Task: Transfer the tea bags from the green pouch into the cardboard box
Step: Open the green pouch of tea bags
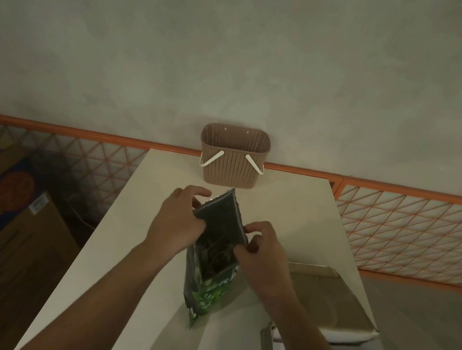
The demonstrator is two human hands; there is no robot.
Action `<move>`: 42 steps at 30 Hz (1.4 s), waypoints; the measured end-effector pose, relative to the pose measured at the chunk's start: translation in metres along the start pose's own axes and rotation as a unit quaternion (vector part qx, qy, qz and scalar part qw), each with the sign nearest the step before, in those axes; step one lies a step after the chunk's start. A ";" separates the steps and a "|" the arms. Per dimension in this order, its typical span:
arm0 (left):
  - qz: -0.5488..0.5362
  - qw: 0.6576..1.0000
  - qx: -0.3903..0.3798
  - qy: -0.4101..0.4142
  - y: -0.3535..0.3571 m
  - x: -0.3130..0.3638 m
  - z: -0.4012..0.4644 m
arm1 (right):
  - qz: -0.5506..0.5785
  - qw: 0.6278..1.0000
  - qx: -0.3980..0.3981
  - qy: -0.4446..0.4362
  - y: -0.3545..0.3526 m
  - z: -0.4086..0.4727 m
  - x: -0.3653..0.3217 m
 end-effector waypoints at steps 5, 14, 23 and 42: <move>0.113 0.993 0.020 0.013 -0.001 0.010 0.004 | -0.075 0.997 0.014 0.000 -0.004 0.014 -0.016; 0.161 0.978 0.128 0.038 -0.036 0.014 0.004 | -0.127 0.991 0.048 0.006 -0.035 0.019 -0.008; 0.129 0.991 -0.025 -0.014 0.002 -0.003 -0.009 | 0.042 0.998 0.023 0.035 -0.017 0.010 0.004; 0.085 0.993 -0.072 0.030 0.003 0.006 -0.010 | 0.004 0.999 0.025 -0.020 -0.021 0.014 0.008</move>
Point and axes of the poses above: each hand's wrist, its own z-axis towards the middle knuckle, its own y-axis out of the palm, x = y × z, the point moved 10 cm from there along z, towards the middle knuckle, and after that the axes turned 3 degrees about -z, right-handed, at the moved point
